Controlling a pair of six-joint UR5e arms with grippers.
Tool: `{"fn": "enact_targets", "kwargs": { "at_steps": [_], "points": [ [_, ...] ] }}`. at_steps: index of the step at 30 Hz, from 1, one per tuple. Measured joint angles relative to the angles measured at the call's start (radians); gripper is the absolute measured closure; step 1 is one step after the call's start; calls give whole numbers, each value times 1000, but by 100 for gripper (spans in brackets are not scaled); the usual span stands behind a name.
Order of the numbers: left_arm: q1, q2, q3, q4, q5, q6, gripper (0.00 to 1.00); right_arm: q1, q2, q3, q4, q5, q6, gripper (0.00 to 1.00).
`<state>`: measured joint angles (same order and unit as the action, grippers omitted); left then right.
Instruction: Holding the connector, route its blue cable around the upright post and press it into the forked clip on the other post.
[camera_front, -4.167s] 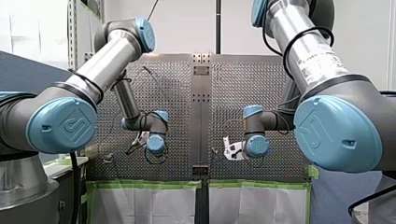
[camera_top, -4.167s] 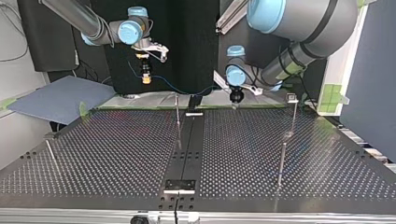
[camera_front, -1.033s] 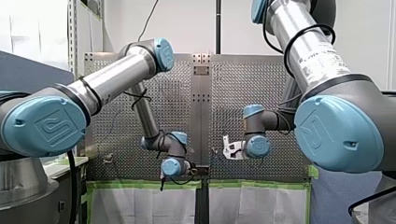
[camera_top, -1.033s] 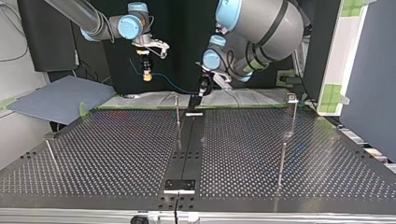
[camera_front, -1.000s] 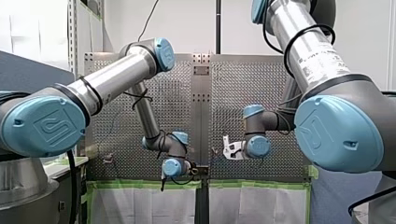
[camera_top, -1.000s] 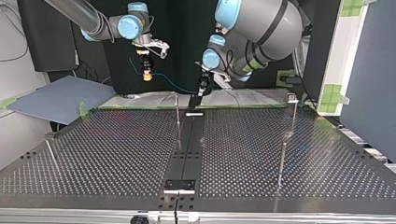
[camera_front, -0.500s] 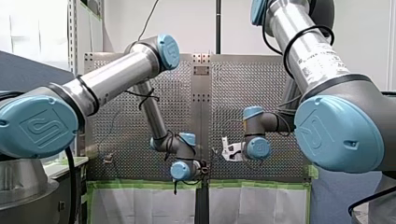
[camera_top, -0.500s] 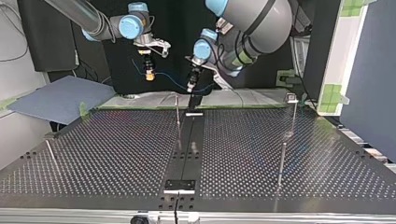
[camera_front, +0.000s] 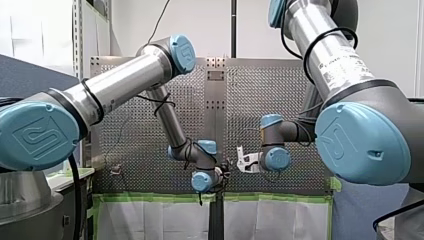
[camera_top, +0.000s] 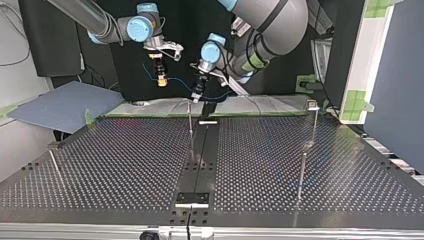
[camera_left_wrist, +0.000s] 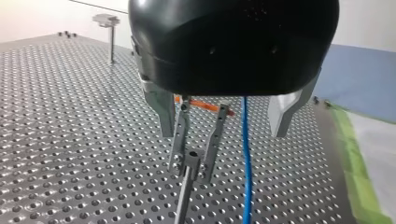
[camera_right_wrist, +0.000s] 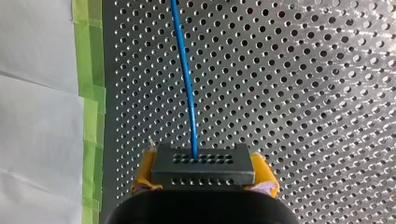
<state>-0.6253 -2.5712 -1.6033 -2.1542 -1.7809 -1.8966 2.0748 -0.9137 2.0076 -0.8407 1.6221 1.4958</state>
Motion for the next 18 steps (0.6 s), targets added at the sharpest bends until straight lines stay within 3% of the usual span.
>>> {"fn": "enact_targets", "kwargs": {
  "at_steps": [6, 18],
  "points": [
    [-4, 0, 10, -2, -13, -56, 1, 0, 0, 0, 1, -3, 0, 100],
    [1, 0, 11, -30, -104, -141, 1, -1, 0, 0, 4, -6, 0, 100]
  ]
}}
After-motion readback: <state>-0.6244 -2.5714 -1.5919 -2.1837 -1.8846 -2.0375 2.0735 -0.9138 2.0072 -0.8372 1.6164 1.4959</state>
